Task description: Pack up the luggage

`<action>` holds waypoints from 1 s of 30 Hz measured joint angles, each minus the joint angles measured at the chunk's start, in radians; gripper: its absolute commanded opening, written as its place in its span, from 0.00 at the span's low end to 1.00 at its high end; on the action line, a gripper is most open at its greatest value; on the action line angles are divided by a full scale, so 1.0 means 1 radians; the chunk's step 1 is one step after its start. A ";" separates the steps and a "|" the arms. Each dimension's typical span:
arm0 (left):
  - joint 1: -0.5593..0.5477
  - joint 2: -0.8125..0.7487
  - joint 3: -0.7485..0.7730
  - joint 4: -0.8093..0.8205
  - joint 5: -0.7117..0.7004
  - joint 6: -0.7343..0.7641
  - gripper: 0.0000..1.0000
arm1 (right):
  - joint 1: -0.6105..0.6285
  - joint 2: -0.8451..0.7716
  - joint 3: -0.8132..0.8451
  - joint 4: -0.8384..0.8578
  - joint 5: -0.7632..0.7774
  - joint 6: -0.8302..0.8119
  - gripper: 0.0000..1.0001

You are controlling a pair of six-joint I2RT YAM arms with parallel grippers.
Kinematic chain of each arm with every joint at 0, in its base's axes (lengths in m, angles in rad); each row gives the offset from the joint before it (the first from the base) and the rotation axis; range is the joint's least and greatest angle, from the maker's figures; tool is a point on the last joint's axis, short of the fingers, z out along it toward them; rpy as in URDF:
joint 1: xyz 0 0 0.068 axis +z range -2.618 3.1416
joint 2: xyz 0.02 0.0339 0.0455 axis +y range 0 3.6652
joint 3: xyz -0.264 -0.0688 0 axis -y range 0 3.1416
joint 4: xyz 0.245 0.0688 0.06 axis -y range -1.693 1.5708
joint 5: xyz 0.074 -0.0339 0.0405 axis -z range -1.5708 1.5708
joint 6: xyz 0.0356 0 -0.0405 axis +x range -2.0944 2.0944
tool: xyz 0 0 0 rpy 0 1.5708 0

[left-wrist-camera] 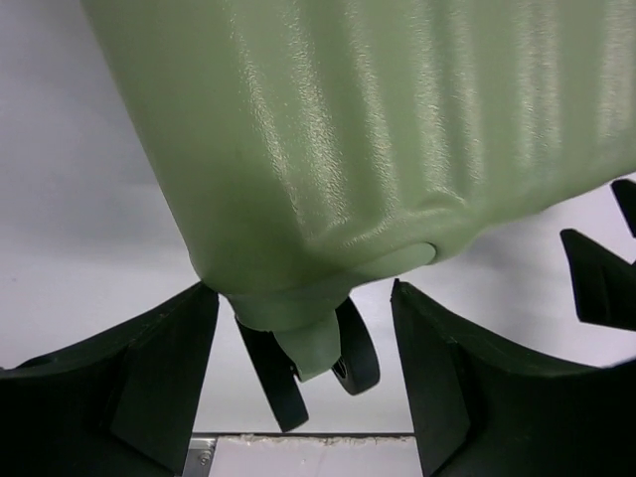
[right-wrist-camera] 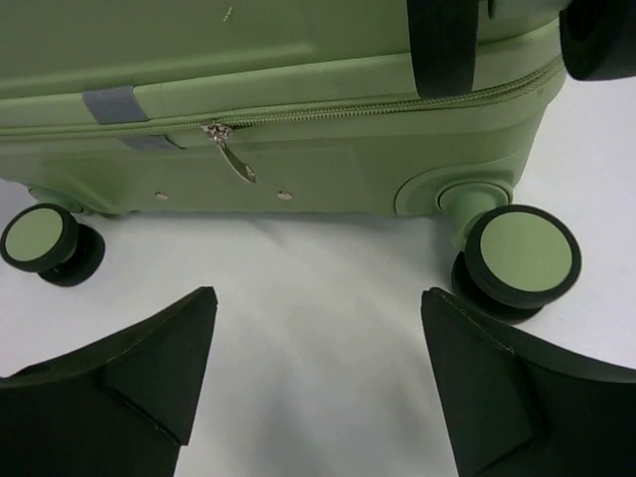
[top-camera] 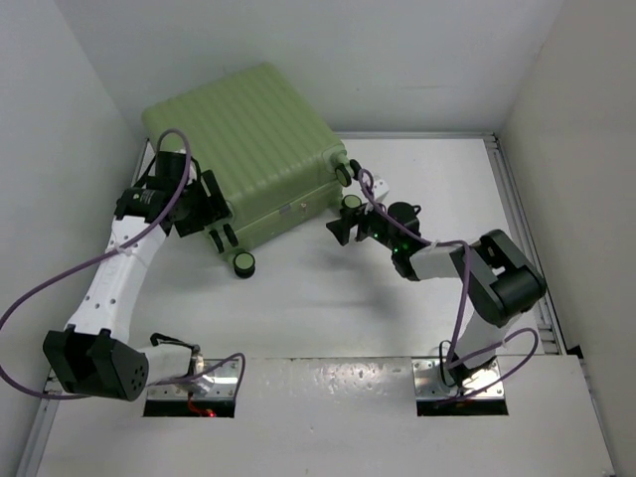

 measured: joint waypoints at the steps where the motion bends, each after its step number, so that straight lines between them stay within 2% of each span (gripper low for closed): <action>1: 0.000 0.008 -0.002 -0.003 0.000 -0.003 0.75 | 0.001 0.016 0.008 0.008 0.000 0.005 0.85; 4: 0.000 0.035 -0.006 -0.006 -0.002 -0.011 0.73 | 0.010 0.059 0.032 0.047 -0.003 0.015 0.83; 9: -0.003 0.082 -0.011 -0.029 0.016 -0.016 0.72 | 0.029 0.135 0.060 0.157 -0.025 0.035 0.51; 12: -0.007 0.098 -0.013 -0.037 0.025 -0.018 0.72 | 0.048 0.177 0.061 0.228 -0.026 0.042 0.51; 16: -0.009 0.114 -0.013 -0.047 0.036 -0.018 0.72 | 0.082 0.244 0.078 0.287 -0.010 0.035 0.56; 25: -0.010 0.124 -0.016 -0.051 0.046 -0.018 0.72 | 0.137 0.340 0.132 0.305 0.063 -0.008 0.64; 30: -0.013 0.132 -0.024 -0.051 0.053 -0.018 0.72 | 0.148 0.358 0.152 0.311 0.115 -0.037 0.64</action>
